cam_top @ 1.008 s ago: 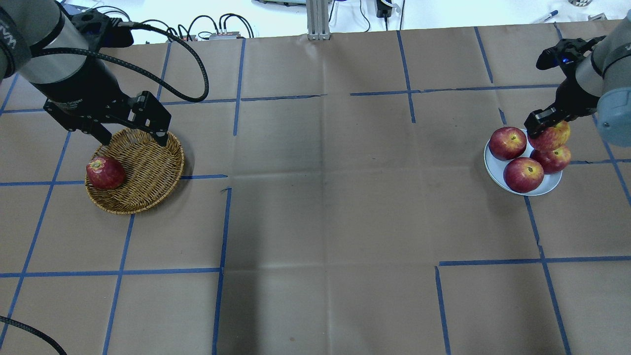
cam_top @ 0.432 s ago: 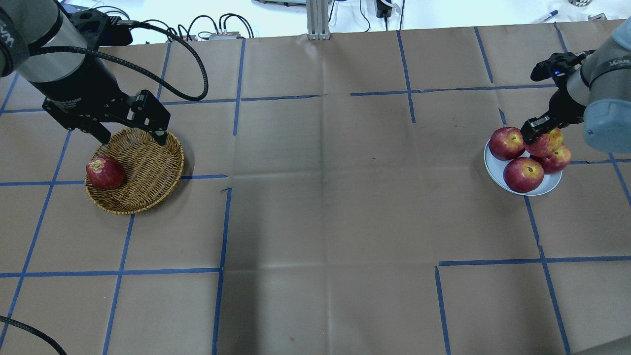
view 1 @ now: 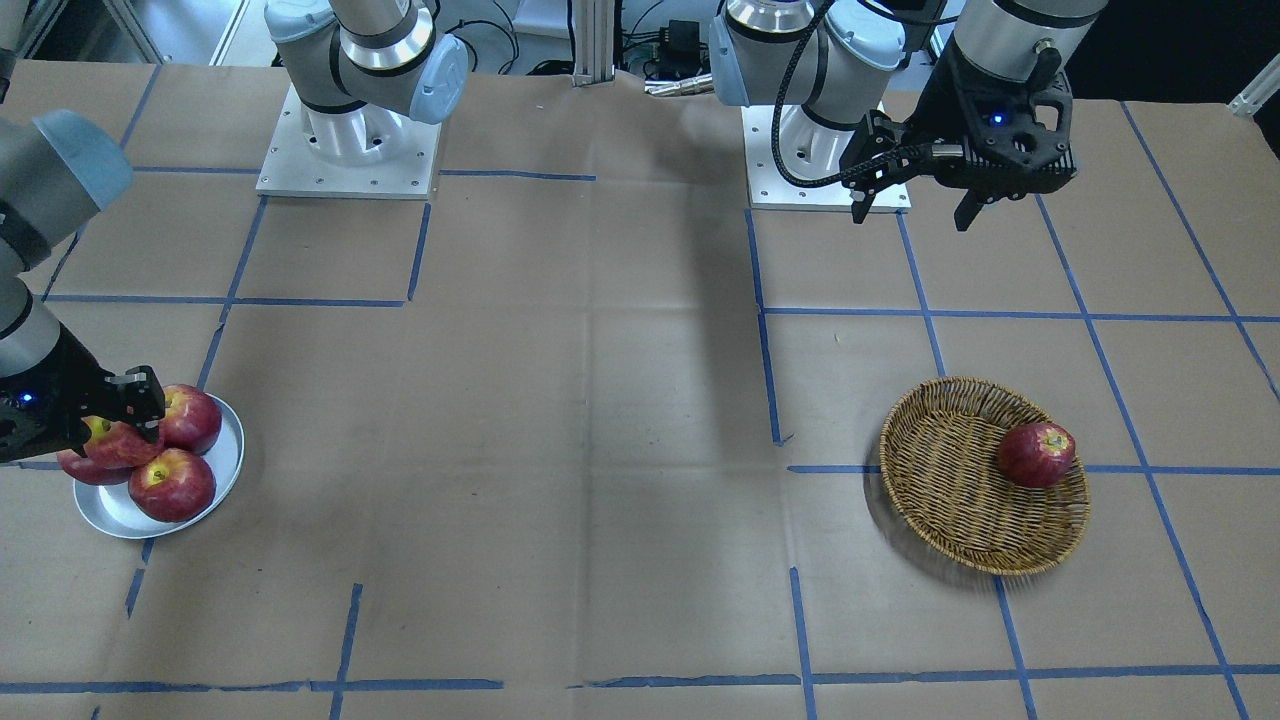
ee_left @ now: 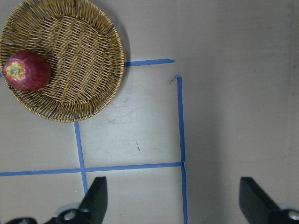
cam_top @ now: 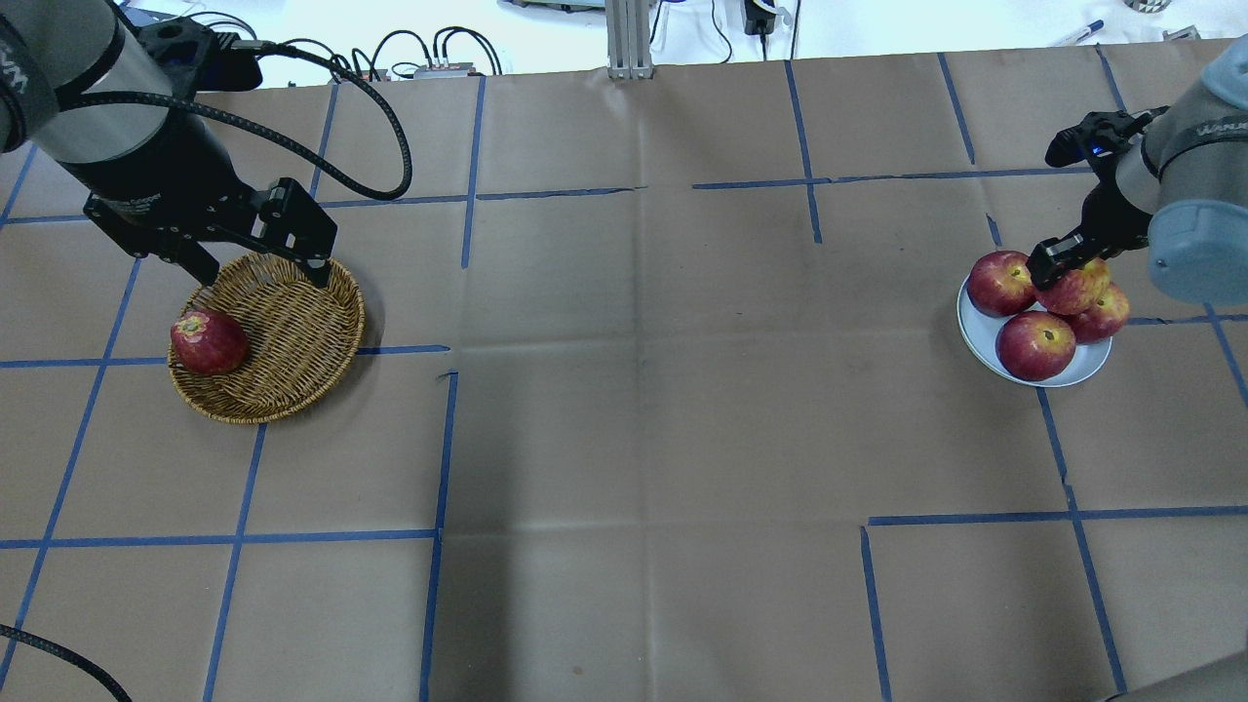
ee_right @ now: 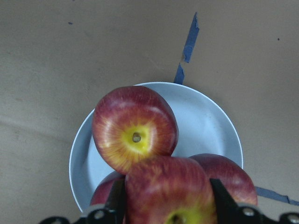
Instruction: Transfer apple from basket to plate
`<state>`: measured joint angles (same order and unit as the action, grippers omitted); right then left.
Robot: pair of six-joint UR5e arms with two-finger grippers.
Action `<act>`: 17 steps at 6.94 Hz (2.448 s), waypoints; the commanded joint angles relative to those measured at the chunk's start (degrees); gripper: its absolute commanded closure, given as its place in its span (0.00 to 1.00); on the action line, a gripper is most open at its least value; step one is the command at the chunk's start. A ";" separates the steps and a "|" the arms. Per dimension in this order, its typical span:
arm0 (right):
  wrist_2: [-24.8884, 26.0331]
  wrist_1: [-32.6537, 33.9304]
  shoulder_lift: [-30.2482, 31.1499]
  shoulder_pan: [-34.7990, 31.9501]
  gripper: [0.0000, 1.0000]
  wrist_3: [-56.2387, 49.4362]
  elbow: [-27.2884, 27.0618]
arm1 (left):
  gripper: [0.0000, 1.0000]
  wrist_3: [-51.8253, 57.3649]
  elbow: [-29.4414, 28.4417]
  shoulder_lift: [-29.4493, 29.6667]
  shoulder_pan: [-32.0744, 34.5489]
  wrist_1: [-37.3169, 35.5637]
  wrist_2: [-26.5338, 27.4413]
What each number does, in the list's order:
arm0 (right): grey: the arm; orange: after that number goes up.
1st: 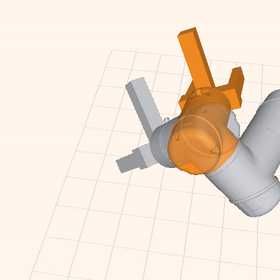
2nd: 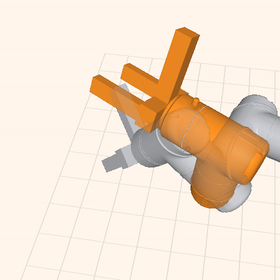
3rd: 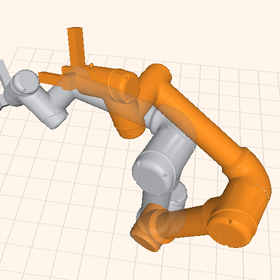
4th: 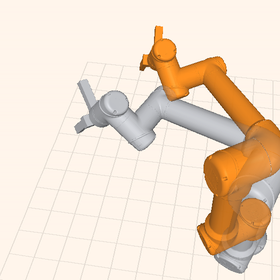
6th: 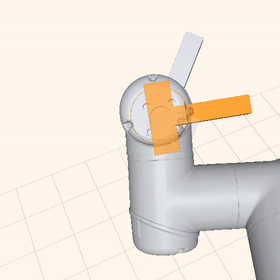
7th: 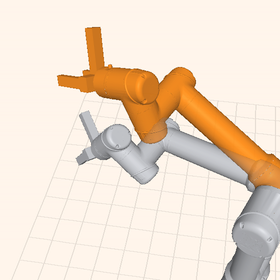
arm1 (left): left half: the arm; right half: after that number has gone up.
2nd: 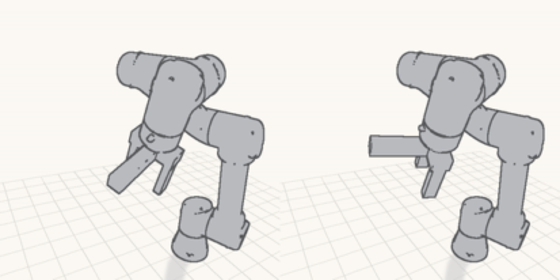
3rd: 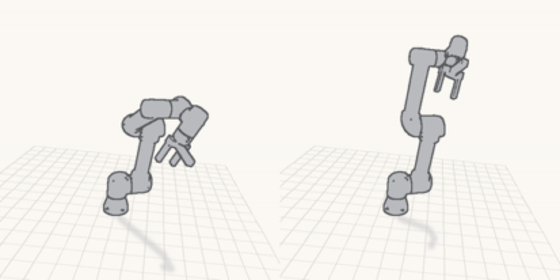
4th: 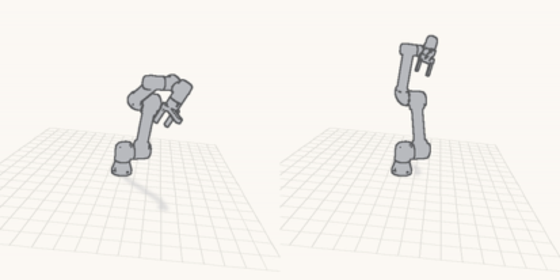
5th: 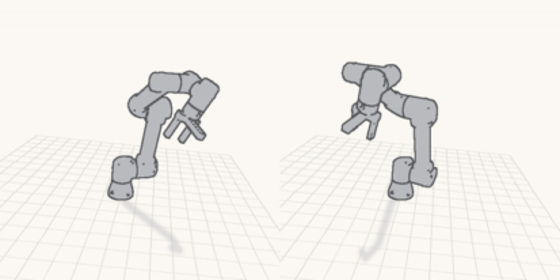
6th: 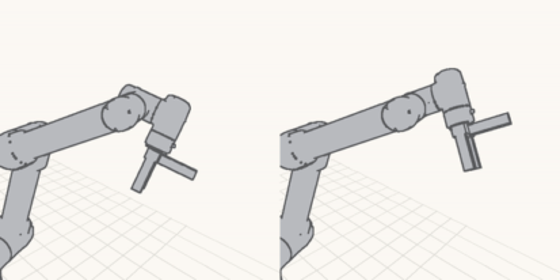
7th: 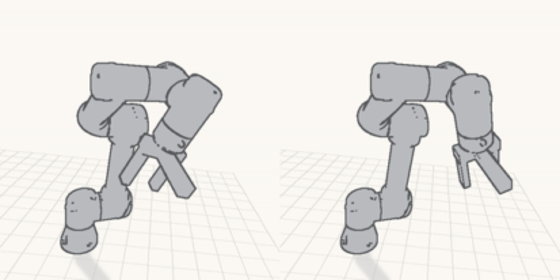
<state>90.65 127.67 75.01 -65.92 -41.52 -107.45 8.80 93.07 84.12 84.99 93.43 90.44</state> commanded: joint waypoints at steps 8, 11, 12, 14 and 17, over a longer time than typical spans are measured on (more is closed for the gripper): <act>0.49 -24.03 19.02 -16.04 0.00 27.93 6.63 | 0.01 -0.01 0.18 0.00 0.00 0.00 0.00; 0.40 -35.17 20.88 -24.24 0.00 42.10 10.57 | 0.01 0.08 0.27 -0.09 0.00 0.00 0.09; 0.40 -38.16 21.06 -24.34 0.00 42.14 11.72 | 0.01 -0.01 0.27 -0.09 0.00 0.00 0.09; 0.31 -41.18 20.71 -23.99 0.00 41.35 12.70 | 0.01 0.08 0.36 -0.09 0.09 0.00 0.09; 0.40 -41.18 20.71 -23.99 0.00 41.26 12.62 | 0.01 0.08 0.36 -0.09 0.09 0.00 0.00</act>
<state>91.05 86.54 95.69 -89.92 -0.22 -94.78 8.88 93.42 84.02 85.07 93.43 90.49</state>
